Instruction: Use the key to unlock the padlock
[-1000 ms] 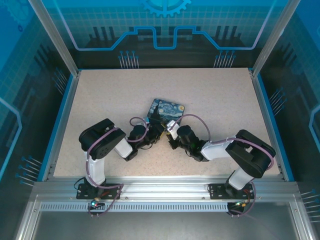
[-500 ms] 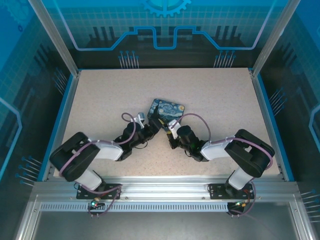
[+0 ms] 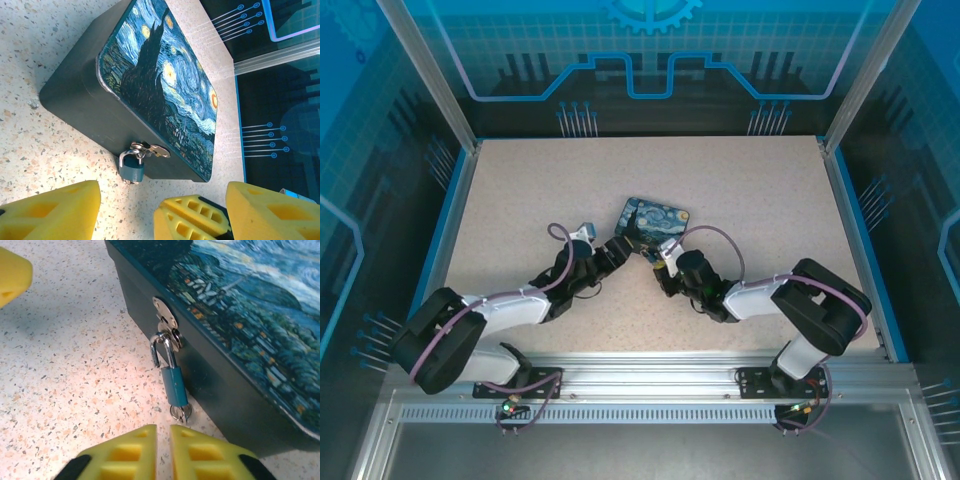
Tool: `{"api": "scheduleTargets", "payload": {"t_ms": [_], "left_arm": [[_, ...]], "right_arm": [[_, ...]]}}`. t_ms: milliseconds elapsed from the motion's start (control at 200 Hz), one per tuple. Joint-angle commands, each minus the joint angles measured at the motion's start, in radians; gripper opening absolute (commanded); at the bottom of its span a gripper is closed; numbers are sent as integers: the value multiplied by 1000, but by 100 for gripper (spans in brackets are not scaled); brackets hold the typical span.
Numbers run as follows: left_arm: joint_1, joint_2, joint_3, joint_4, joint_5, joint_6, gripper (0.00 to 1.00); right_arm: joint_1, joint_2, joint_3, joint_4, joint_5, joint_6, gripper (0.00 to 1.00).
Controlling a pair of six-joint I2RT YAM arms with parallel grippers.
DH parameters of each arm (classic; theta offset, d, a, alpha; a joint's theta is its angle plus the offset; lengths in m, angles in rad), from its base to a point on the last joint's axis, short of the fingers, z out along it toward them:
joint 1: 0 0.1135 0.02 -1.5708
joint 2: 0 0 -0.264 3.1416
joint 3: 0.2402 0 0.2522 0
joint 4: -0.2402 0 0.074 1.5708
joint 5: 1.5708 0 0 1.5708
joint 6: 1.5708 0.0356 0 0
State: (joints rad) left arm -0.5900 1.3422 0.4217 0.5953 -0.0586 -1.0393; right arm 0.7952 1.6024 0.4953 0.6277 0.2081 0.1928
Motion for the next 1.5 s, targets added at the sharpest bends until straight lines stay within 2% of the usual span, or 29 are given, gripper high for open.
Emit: {"api": "scheduleTargets", "payload": {"t_ms": [0,100,250,350,530,975,1496], "left_arm": [[4,6,-3,-4,20,54,69],[6,-4,7,-19,32,96,69],[16,-27,26,-90,50,153,70],[28,-46,20,-113,57,167,70],[41,-69,12,-131,66,174,71],[49,-48,1,-90,96,150,72],[48,-44,9,-94,105,153,73]], "right_arm": [[-12,-49,-3,-47,-51,20,26],[-31,-71,21,-114,-100,72,35],[-108,-69,55,-166,-258,190,37],[-133,-49,76,-190,-301,214,39],[-132,3,108,-204,-302,222,44],[-129,97,178,-224,-231,234,46],[-128,218,208,-93,-275,257,40]]}}
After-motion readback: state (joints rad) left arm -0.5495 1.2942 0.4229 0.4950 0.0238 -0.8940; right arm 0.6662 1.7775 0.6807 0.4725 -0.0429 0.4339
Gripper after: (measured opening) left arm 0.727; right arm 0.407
